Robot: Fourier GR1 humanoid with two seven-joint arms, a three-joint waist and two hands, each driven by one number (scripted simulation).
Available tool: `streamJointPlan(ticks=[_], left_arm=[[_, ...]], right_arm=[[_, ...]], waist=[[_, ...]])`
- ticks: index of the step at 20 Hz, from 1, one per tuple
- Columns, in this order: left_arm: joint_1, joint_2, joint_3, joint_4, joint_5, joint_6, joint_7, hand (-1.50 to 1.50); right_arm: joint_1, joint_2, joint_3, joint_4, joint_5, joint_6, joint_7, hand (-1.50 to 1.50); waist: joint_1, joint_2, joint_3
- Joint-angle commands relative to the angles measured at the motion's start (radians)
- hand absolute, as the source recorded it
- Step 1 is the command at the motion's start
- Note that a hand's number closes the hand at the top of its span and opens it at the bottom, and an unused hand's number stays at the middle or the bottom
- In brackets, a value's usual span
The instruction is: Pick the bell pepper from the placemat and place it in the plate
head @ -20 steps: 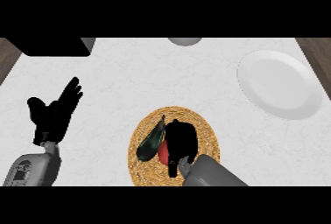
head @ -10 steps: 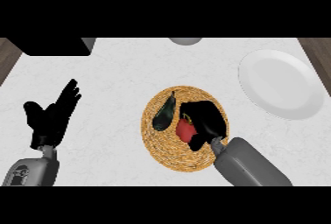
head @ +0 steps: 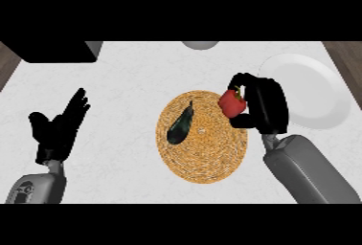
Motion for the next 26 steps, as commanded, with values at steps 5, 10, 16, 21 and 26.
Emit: streamJointPlan(ticks=[5,10,16,21,26], left_arm=[[0.025,0.040,0.031,-0.031,0.024,-0.047,0.010,0.00],[0.003,-0.013,-0.004,-0.037,-0.019,0.004,0.035,0.00],[0.022,0.016,0.028,-0.014,0.012,-0.052,-0.014,0.00],[-0.022,0.024,0.033,0.043,-0.002,-0.061,-0.037,0.00],[-0.020,0.011,0.029,0.001,0.013,-0.059,-0.007,0.00]], right_arm=[[0.038,-0.080,-0.263,-0.002,-0.138,-0.034,-0.051,1.50],[0.015,-0.081,-0.392,0.160,-0.226,-0.051,-0.195,1.50],[-0.046,-0.168,-0.547,0.470,-0.338,-0.042,-0.452,1.50],[-0.159,-0.204,-0.536,0.737,-0.257,-0.005,-0.493,1.50],[-0.137,-0.218,-0.619,0.882,-0.395,0.165,-0.617,1.50]], waist=[[0.009,0.003,0.000],[0.015,0.004,0.000],[0.025,0.008,0.001],[0.034,0.013,0.000],[0.039,0.015,0.002]])
